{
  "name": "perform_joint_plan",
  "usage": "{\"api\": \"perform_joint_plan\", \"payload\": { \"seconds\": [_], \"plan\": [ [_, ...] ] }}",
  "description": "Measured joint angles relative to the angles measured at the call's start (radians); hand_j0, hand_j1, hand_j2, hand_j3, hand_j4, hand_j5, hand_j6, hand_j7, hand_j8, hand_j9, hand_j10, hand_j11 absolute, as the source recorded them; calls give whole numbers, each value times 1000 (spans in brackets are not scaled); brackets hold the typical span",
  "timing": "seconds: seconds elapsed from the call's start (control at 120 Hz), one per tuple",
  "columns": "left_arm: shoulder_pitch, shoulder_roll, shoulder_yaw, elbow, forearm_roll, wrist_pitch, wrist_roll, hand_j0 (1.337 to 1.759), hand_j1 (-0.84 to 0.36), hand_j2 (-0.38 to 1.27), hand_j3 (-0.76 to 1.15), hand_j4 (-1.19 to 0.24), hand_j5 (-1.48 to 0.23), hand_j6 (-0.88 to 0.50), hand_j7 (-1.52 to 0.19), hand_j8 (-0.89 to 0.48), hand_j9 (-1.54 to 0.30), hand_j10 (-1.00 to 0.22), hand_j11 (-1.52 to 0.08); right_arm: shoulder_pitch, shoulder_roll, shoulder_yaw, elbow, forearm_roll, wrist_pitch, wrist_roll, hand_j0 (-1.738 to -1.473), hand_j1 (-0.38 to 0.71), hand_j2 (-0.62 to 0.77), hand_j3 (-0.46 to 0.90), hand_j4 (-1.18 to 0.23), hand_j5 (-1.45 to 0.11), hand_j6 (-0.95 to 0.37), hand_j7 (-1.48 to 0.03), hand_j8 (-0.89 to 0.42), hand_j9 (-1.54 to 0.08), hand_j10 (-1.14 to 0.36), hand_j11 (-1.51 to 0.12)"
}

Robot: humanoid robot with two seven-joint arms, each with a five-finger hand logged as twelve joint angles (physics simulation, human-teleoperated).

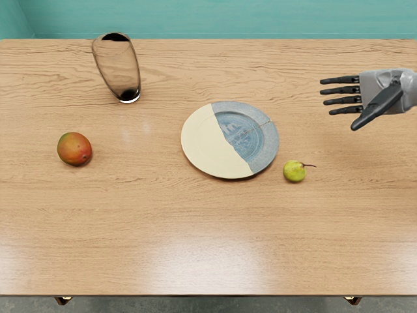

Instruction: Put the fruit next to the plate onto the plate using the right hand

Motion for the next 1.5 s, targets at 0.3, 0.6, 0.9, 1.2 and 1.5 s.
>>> {"api": "perform_joint_plan", "payload": {
  "seconds": [0.3,0.6,0.9,1.2,1.5],
  "plan": [
    [0,0,-1,0,0,0,0,1658,325,4,0,-21,-27,-21,-27,-20,-27,-20,-27,23,26,1,7,-9,0,0,-1658,-349,0,0,0,0,2,0,1,0,1,0],
    [-8,0,0,0,0,0,0,1658,325,4,0,-21,-27,-20,-27,-20,-27,-20,-27,110,169,-8,105,-381,0,0,-1658,-349,0,0,-1,0,0,0,0,0,0,0],
    [-6,0,0,0,0,0,0,1658,325,4,0,-20,-26,-20,-26,-20,-26,-20,-26,125,119,-53,412,-714,-108,0,-1658,-349,0,0,-2,0,-3,0,-2,0,-1,0],
    [-4,0,0,0,0,0,0,1658,325,4,0,-21,-26,-20,-26,-20,-26,-20,-26,28,99,-140,567,-864,-433,0,-1658,-349,0,0,-3,0,-4,0,-3,0,-2,0],
    [-3,0,0,0,0,0,0,1658,325,4,0,-21,-26,-21,-26,-20,-26,-20,-26,-97,167,-186,567,-1053,-721,0,-1658,-337,-1,0,-14,-14,-15,-13,-14,-14,-13,-13]
  ]
}}
